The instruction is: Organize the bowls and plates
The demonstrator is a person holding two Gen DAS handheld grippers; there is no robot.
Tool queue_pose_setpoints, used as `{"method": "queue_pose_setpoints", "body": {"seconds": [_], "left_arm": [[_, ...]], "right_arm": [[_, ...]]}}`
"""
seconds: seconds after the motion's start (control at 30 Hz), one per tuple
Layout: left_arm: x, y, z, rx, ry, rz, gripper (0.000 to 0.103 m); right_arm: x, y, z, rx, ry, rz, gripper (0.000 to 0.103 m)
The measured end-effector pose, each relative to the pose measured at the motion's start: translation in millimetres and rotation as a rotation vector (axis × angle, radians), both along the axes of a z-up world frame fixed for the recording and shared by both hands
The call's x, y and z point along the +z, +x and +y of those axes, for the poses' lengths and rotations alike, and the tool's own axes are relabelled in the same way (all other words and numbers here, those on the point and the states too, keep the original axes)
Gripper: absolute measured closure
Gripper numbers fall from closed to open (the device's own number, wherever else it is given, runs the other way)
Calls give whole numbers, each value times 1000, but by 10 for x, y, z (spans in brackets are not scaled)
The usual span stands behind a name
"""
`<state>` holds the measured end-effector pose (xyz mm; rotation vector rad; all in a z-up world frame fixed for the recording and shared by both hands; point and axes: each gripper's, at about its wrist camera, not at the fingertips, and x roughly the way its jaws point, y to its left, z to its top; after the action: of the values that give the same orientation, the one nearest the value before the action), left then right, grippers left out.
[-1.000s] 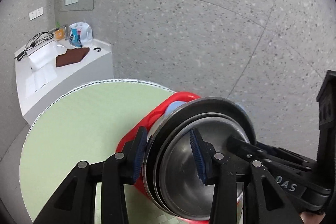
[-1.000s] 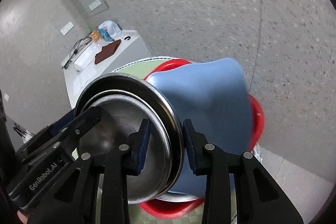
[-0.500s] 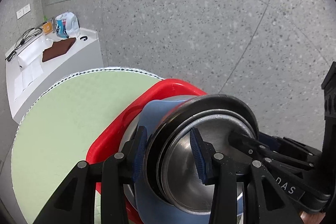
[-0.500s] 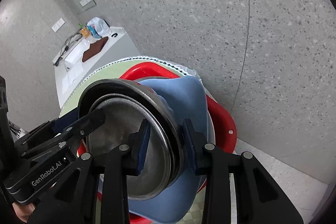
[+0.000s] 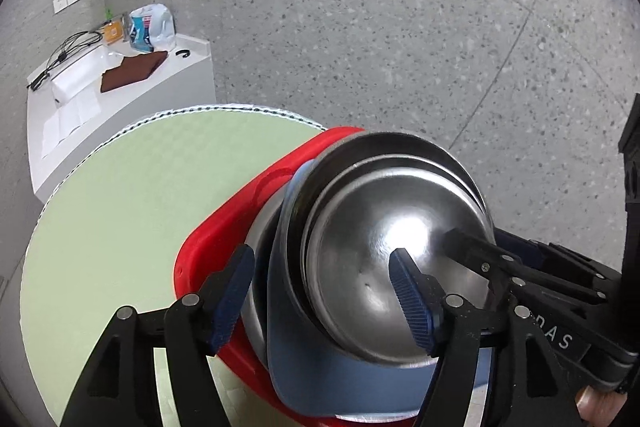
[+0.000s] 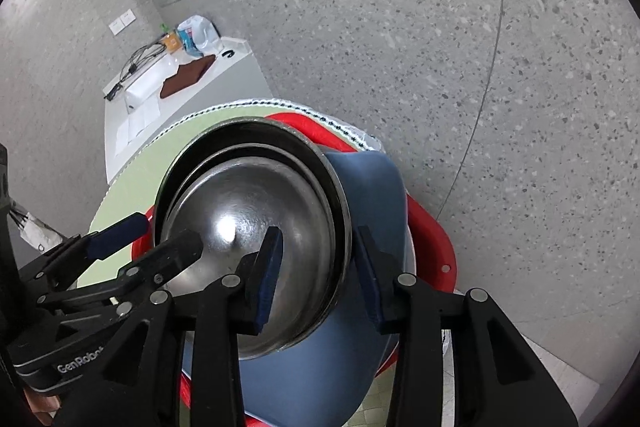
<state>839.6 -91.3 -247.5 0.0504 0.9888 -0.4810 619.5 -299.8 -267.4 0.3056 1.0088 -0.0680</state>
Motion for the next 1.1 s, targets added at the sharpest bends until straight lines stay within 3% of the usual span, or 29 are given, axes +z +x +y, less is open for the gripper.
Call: {"method": "queue_pose_setpoints", "body": {"seconds": [0.33, 0.53, 0.57, 0.8, 1.1], "left_arm": [[289, -557, 310, 56, -14, -68, 24], [467, -1171, 686, 146, 1, -136, 21], [500, -1322, 760, 170, 7, -148, 20], [795, -2409, 1052, 307, 10, -224, 13], [1439, -4258, 943, 438, 18, -381, 1]], "right_arm": [[-11, -223, 83, 29, 35, 45, 65], [125, -508, 189, 34, -2, -21, 53], [179, -566, 210, 34, -17, -39, 47], [534, -1176, 470, 113, -48, -148, 38], [1231, -2565, 733, 219, -67, -313, 12]]}}
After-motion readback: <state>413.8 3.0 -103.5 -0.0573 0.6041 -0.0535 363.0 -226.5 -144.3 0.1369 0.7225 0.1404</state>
